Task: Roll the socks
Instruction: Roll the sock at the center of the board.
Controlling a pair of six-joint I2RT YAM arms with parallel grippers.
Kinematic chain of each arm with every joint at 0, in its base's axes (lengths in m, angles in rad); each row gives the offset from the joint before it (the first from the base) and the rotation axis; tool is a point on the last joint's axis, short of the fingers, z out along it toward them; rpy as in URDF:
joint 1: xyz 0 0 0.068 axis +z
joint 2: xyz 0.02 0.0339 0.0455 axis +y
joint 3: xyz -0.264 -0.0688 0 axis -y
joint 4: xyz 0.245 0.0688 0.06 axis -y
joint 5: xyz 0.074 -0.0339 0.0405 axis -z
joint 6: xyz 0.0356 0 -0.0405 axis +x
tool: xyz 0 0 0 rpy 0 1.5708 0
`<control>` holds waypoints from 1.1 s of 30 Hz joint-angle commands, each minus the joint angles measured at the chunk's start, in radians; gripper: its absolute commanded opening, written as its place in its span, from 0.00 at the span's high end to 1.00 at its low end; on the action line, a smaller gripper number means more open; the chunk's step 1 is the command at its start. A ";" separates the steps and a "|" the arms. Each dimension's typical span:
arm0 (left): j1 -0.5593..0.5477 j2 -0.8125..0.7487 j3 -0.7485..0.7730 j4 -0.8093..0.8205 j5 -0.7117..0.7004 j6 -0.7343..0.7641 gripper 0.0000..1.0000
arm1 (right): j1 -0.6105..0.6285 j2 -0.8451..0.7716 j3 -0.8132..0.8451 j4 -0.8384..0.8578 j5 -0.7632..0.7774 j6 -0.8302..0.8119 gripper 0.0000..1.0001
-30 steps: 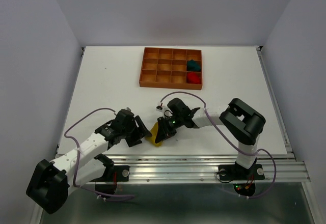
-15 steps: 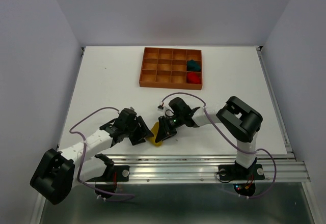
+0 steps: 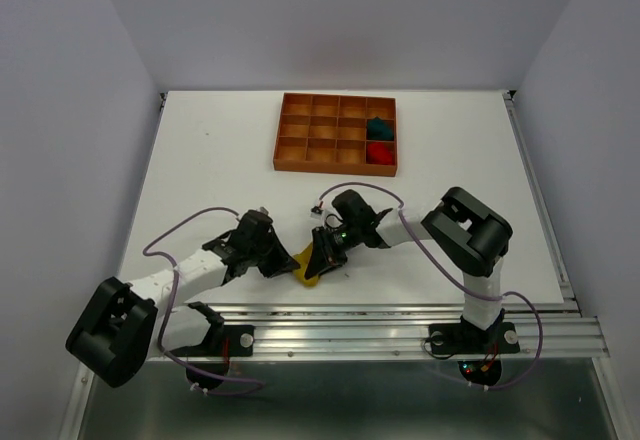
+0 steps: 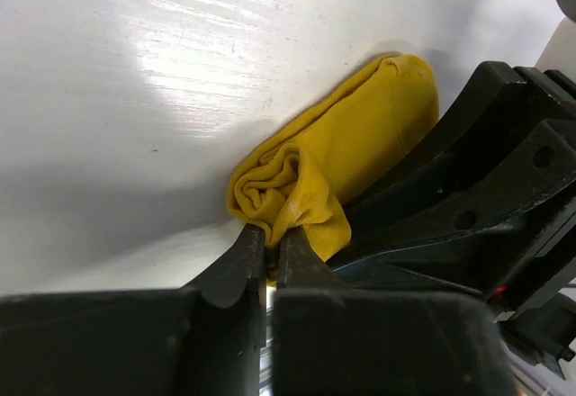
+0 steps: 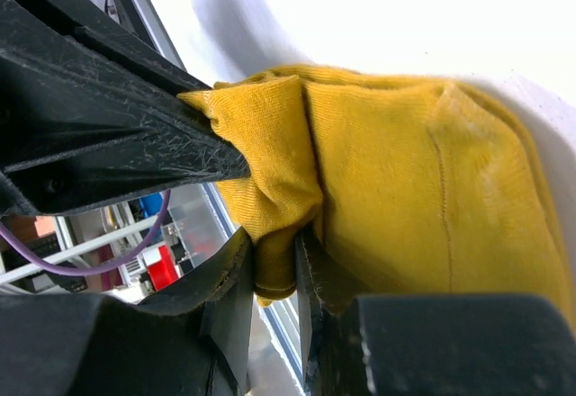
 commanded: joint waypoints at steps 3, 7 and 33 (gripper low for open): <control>-0.034 0.082 0.030 -0.062 -0.080 -0.012 1.00 | -0.008 0.017 -0.013 -0.129 0.244 -0.125 0.63; -0.063 0.132 0.094 -0.157 -0.142 -0.021 1.00 | -0.008 -0.087 -0.013 -0.145 0.270 -0.205 0.46; -0.108 0.258 0.283 -0.324 -0.168 -0.015 1.00 | 0.313 -0.459 -0.110 -0.090 0.781 -0.587 0.32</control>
